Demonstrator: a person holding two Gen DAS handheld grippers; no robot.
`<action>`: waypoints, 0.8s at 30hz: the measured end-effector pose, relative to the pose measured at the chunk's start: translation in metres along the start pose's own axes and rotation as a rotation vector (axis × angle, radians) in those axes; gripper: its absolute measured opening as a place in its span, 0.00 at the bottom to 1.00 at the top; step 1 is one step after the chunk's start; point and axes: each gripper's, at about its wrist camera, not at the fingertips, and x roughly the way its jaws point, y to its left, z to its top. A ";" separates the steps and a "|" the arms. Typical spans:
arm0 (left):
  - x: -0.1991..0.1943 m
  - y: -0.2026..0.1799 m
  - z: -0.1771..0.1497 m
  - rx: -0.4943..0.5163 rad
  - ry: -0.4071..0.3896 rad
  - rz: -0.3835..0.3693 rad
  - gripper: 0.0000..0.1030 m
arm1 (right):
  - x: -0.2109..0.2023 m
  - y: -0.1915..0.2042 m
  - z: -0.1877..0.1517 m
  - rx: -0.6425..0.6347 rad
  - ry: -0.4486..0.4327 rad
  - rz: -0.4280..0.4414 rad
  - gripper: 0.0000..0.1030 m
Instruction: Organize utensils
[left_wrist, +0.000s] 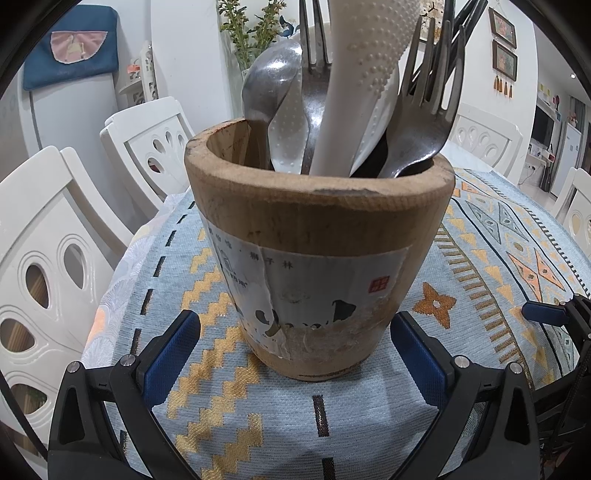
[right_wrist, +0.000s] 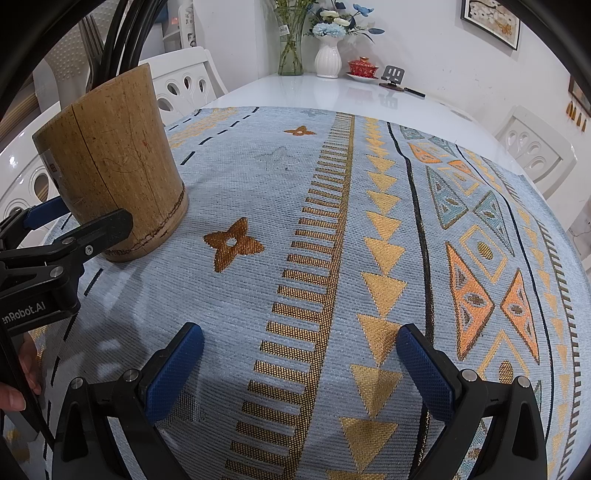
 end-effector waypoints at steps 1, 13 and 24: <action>0.001 0.001 0.000 0.000 0.000 0.000 1.00 | 0.000 0.000 0.000 0.000 0.000 0.000 1.00; 0.001 0.002 0.000 -0.008 0.004 -0.011 1.00 | 0.000 -0.001 0.001 0.001 0.001 0.000 1.00; 0.008 0.004 -0.001 -0.030 0.058 -0.048 1.00 | -0.001 -0.004 0.002 0.020 -0.004 -0.015 1.00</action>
